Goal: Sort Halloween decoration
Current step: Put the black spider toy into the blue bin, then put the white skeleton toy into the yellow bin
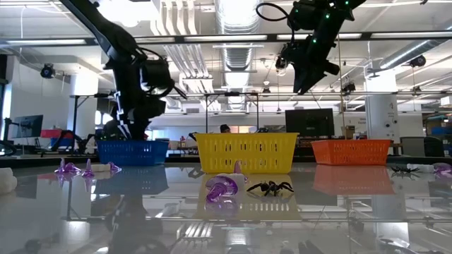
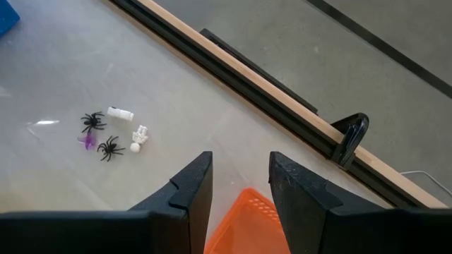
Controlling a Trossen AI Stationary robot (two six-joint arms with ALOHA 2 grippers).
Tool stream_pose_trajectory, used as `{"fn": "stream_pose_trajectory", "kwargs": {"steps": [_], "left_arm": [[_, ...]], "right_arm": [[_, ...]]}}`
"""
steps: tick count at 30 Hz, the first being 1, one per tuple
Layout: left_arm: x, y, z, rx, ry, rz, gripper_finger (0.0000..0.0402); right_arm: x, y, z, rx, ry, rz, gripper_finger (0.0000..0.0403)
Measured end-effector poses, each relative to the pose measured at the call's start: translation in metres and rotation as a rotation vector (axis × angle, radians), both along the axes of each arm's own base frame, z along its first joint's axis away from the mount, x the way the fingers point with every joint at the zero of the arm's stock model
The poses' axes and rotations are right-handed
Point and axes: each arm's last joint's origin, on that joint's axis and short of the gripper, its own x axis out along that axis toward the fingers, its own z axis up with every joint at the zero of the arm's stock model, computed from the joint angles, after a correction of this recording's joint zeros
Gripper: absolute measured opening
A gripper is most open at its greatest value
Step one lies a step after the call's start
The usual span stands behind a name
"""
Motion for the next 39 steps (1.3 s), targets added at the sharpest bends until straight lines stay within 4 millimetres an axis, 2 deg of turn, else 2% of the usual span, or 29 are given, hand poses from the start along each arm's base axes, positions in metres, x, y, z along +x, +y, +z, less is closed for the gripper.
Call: {"fn": "stream_pose_trajectory", "kwargs": {"steps": [4, 7, 16, 21, 32, 39], "left_arm": [[-0.002, -0.001, 0.005, 0.015, -0.003, 0.005, 0.0070], [-0.005, -0.005, 0.016, 0.006, -0.017, 0.003, 0.0081], [-0.016, -0.028, 0.085, 0.012, -0.115, -0.041, 0.0084], [-0.025, -0.044, 0.109, 0.038, -0.176, -0.037, 0.0084], [-0.042, -0.078, 0.128, 0.024, -0.241, -0.093, 0.0084], [-0.048, -0.096, 0.136, 0.034, -0.257, -0.186, 0.0085]], "right_arm": [[0.000, 0.000, 0.000, 0.000, 0.000, 0.000, 0.0132], [0.000, 0.001, 0.000, 0.009, 0.003, 0.005, 0.0132], [-0.001, 0.009, -0.004, 0.186, -0.048, 0.062, 0.0132], [-0.003, 0.015, -0.007, 0.234, -0.009, 0.073, 0.0132], [0.016, 0.054, -0.009, 0.414, -0.039, 0.202, 0.0132], [0.027, 0.080, -0.010, 0.517, -0.061, 0.095, 0.0132]]}}
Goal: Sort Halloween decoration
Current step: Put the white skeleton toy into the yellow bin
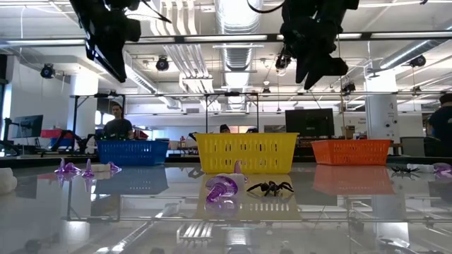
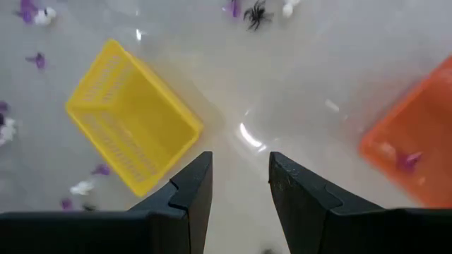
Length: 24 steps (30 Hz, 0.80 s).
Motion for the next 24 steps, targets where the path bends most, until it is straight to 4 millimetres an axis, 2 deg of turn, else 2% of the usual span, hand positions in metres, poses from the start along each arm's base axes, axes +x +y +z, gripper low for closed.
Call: {"fn": "stream_pose_trajectory", "kwargs": {"steps": [11, 19, 24], "left_arm": [[-0.008, -0.016, 0.009, 0.049, -0.038, -0.114, 0.0085], [-0.009, -0.016, 0.010, 0.087, -0.027, -0.179, 0.0085], [-0.008, -0.016, 0.009, 0.100, -0.020, -0.205, 0.0085]], "right_arm": [[0.021, 0.064, -0.003, 0.091, 0.009, 0.050, 0.0132], [0.055, 0.112, -0.019, 0.103, -0.071, 0.183, 0.0132], [0.074, 0.130, -0.031, 0.097, -0.113, 0.250, 0.0132]]}}
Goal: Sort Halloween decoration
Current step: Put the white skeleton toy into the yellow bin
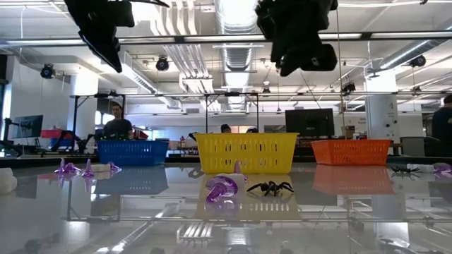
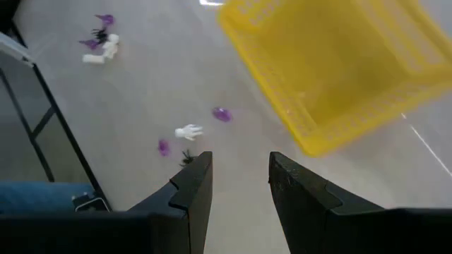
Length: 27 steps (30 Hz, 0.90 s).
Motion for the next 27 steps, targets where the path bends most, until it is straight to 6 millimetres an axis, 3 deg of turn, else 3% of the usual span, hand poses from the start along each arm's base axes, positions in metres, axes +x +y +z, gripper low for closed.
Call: {"fn": "stream_pose_trajectory", "kwargs": {"steps": [18, 27], "left_arm": [[0.000, 0.000, 0.000, 0.025, 0.012, -0.044, 0.0084], [-0.001, 0.000, -0.001, 0.033, 0.022, -0.064, 0.0084]], "right_arm": [[0.065, 0.049, -0.009, -0.294, -0.174, 0.600, 0.0132], [0.080, 0.063, -0.028, -0.373, -0.181, 0.779, 0.0132]]}}
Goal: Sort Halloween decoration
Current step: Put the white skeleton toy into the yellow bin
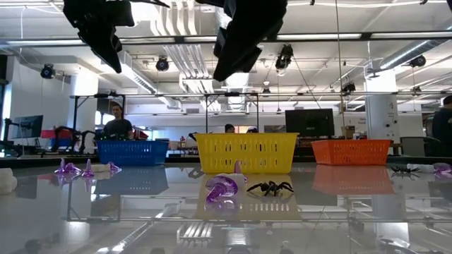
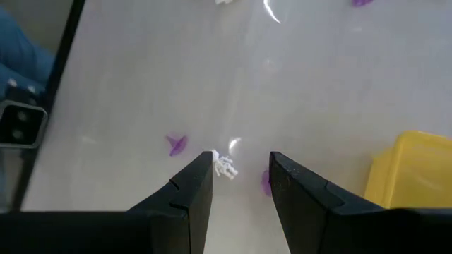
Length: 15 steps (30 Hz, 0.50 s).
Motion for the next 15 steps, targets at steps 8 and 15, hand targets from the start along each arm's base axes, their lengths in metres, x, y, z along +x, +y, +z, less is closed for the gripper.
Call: {"fn": "stream_pose_trajectory", "kwargs": {"steps": [8, 15], "left_arm": [[0.000, 0.000, 0.000, 0.000, 0.000, 0.000, 0.0084], [0.000, 0.000, 0.000, -0.003, -0.004, 0.008, 0.0084]], "right_arm": [[0.006, 0.001, -0.015, -0.024, 0.013, 0.029, 0.0132], [0.013, 0.005, -0.034, -0.029, 0.040, 0.033, 0.0132]]}}
